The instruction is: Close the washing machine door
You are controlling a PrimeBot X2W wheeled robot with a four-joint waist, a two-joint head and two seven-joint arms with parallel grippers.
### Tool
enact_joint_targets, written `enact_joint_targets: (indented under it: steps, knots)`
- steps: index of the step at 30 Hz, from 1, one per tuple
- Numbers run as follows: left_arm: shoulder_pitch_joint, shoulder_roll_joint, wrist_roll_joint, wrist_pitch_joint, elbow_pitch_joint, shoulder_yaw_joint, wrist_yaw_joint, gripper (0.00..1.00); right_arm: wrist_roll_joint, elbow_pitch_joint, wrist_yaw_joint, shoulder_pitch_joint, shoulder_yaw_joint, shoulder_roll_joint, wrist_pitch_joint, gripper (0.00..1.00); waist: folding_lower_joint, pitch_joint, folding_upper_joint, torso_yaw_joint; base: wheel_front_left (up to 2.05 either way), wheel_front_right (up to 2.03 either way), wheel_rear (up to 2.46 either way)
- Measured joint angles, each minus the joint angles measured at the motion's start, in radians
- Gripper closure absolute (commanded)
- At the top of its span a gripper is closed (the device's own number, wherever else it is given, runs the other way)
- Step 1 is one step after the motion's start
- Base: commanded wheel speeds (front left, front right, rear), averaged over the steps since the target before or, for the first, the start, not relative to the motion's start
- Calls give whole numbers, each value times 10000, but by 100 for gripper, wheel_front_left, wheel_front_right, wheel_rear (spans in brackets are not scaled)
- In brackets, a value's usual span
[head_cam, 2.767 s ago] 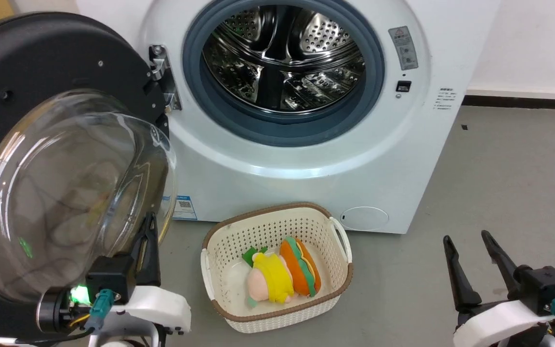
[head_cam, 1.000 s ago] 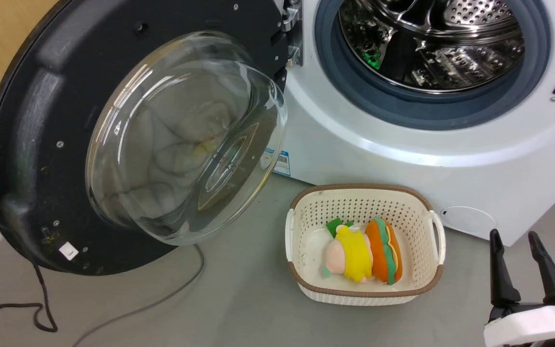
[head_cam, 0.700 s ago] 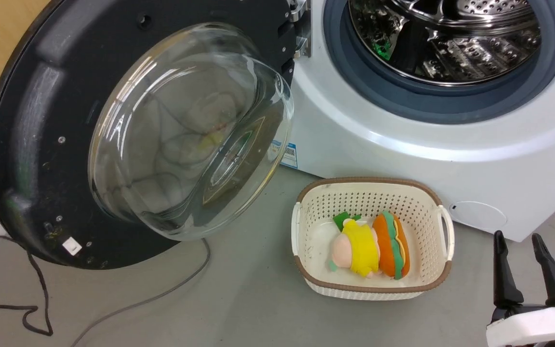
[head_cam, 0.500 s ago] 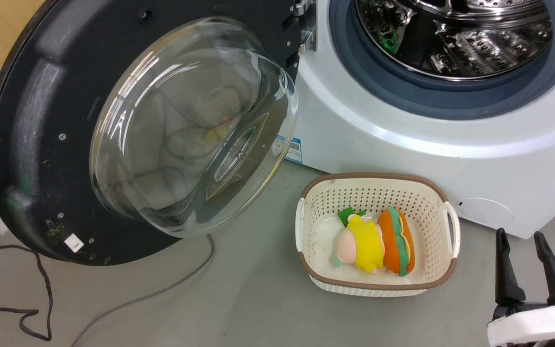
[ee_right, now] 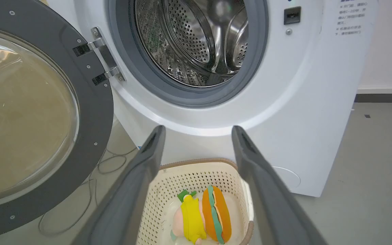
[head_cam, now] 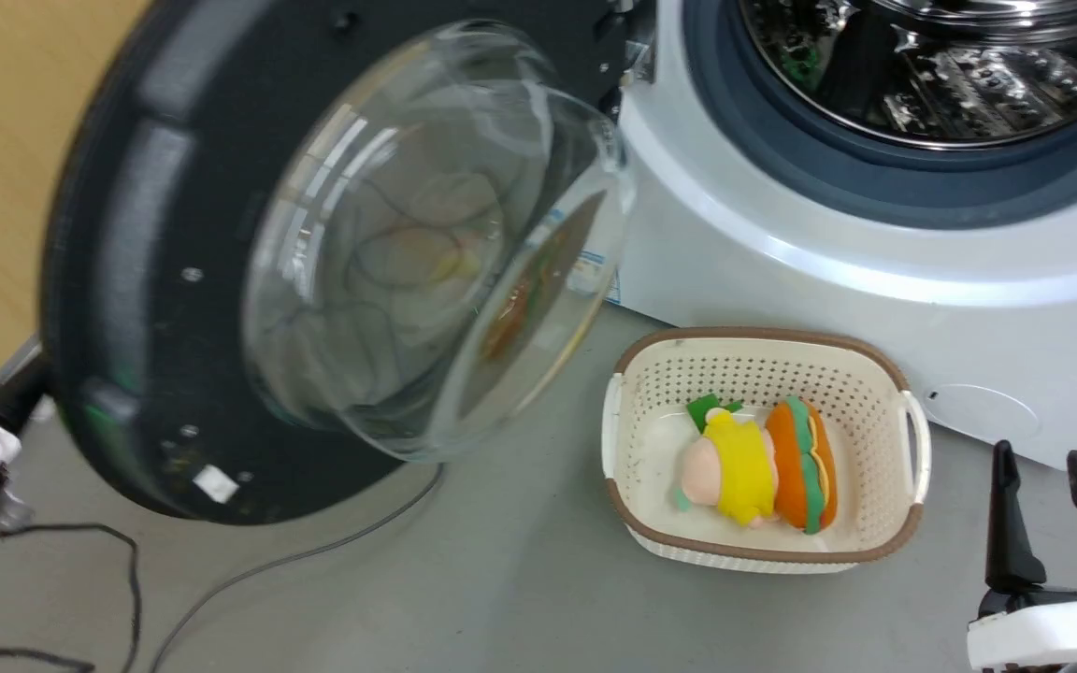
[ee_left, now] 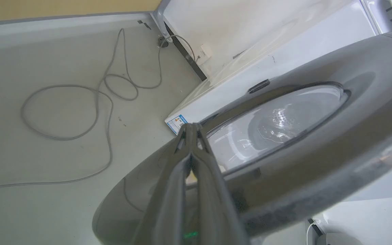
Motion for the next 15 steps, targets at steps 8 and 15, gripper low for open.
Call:
enact_joint_targets:
  steps: [8, 15]
  knots:
    - [1169, -198, -1540, 1185, -1866, -1074, -88, 100, 320, 59, 0, -1, -251, 2, -180, 0, 0, -17, 0, 518, 0, 0, 0]
    - [1847, -734, -2483, 1891, -3624, -2623, -173, 100, 477, 136, 0, -40, -268, 13, -307, 0, 0, -114, 0, 781, 0, 0, 0]
